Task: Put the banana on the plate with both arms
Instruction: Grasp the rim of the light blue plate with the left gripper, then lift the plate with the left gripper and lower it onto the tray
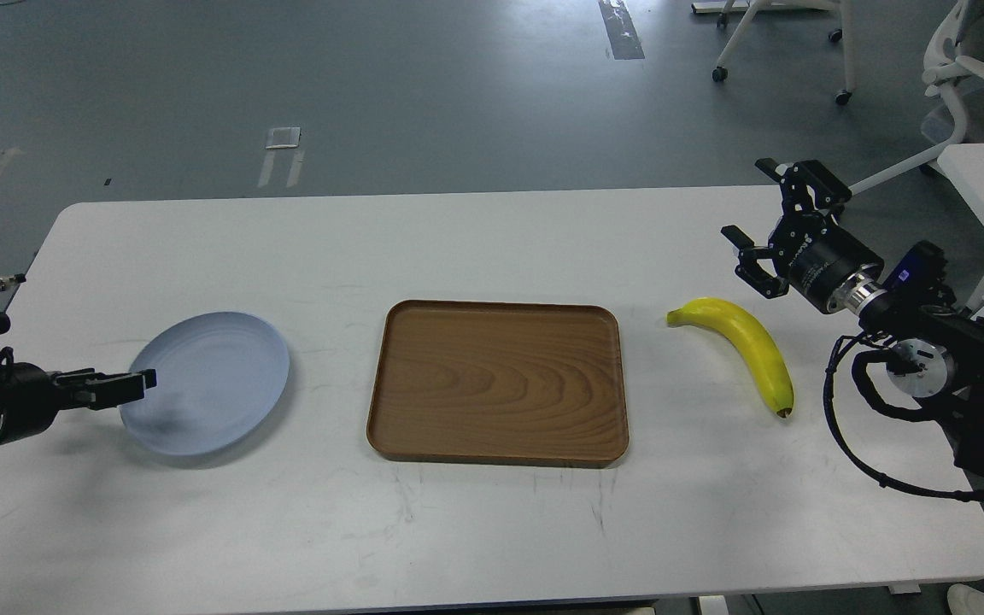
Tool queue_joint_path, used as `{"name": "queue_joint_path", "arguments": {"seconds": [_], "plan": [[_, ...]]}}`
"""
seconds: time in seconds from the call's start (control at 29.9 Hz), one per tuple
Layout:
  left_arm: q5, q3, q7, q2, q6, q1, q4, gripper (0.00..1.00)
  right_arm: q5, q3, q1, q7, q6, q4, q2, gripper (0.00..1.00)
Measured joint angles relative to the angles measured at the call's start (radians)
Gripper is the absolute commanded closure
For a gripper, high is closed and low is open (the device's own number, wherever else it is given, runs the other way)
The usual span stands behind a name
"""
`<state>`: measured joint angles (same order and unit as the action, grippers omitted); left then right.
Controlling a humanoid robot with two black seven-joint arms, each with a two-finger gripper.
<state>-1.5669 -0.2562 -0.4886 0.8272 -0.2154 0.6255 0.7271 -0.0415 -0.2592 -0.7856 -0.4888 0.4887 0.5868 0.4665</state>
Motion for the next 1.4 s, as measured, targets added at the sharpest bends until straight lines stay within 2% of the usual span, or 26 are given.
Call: {"name": "queue_joint_path", "arguments": {"seconds": [0.13,0.37,0.43,0.5,0.6,0.67,0.77,1.17,1.4], "plan": [[0.019,0.0,0.0,-0.007,0.001,-0.001,-0.007,0.16,0.0,0.0,0.0,0.0,0.0,-0.001,0.0,0.01],[0.034,0.0,0.0,-0.008,0.001,-0.011,-0.008,0.42,0.0,0.001,0.005,0.0,0.0,-0.001,0.0,0.01],[0.035,0.0,0.0,-0.008,0.001,-0.018,-0.008,0.57,-0.001,0.001,0.006,0.0,0.0,-0.001,0.0,0.01],[0.039,0.0,0.0,-0.008,0.002,-0.021,-0.008,0.59,-0.001,0.002,0.006,0.0,0.0,-0.001,-0.001,0.01],[0.061,0.0,0.0,-0.012,0.003,-0.022,-0.008,0.68,-0.002,0.002,0.006,0.0,0.0,-0.001,-0.003,0.01],[0.071,0.0,0.0,-0.012,0.004,-0.022,-0.008,0.92,-0.003,0.002,0.006,0.0,0.0,-0.001,-0.004,0.01],[0.075,0.0,0.0,-0.014,0.008,-0.02,-0.008,1.0,-0.003,0.002,0.006,0.0,0.0,-0.001,-0.005,0.01],[0.074,0.0,0.0,-0.009,0.039,0.001,0.005,1.0,-0.004,0.002,0.008,0.0,0.0,-0.001,-0.006,0.01],[0.075,-0.002,0.0,0.003,0.004,0.101,0.093,1.0,-0.005,0.003,0.006,0.0,0.0,-0.001,-0.003,0.01]]}}
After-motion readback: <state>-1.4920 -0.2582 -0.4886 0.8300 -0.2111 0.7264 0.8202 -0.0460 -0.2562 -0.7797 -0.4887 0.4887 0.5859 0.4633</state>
